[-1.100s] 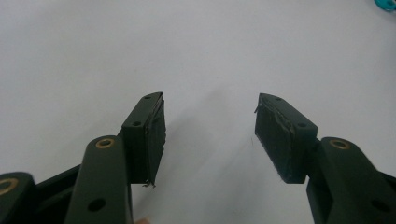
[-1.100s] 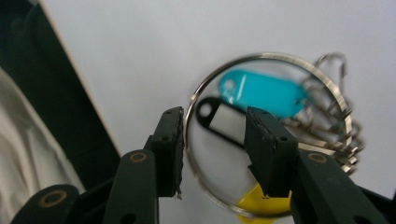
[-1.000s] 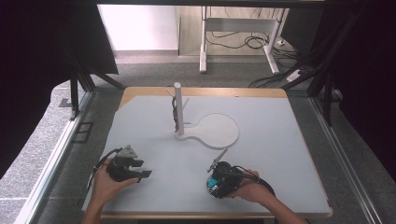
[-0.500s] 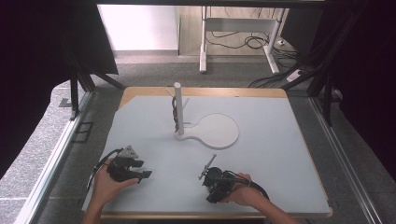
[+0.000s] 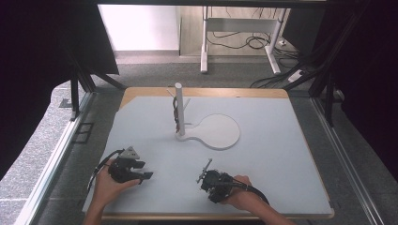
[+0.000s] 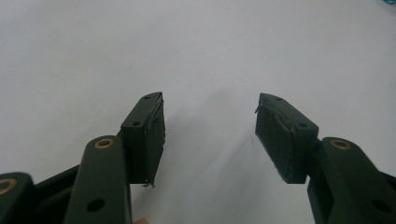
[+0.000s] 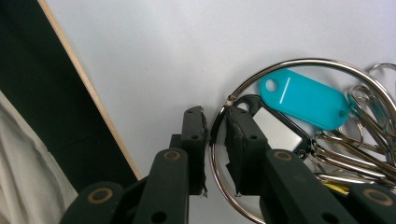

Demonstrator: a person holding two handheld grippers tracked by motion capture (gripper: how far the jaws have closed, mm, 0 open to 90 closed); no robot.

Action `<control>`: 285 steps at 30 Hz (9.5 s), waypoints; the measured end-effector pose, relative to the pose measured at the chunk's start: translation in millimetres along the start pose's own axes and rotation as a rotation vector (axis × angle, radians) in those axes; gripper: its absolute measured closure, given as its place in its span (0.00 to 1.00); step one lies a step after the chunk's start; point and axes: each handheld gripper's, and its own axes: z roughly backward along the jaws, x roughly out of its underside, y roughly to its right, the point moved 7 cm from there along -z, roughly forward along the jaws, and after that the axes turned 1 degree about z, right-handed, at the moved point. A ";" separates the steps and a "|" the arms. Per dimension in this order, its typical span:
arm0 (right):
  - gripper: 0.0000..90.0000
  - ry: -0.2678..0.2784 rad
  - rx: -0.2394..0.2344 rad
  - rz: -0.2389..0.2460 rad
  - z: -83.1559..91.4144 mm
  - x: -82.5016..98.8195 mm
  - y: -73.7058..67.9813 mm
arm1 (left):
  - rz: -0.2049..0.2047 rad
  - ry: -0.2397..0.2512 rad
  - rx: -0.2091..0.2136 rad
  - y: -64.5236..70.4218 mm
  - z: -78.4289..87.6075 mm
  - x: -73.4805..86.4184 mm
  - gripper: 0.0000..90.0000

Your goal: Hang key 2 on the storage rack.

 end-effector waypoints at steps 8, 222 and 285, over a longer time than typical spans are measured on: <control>0.94 -0.011 -0.025 -0.049 0.4 -0.5 4.2 | -0.001 -0.003 -0.002 -0.4 -0.8 0.7 0.47; 0.97 0.167 0.040 -0.407 155.5 -171.5 227.4 | 0.052 0.067 0.069 -3.2 9.9 3.2 0.48; 0.92 0.182 -0.122 -0.330 103.0 -190.6 180.2 | 0.037 0.039 0.058 -3.5 4.7 4.2 0.48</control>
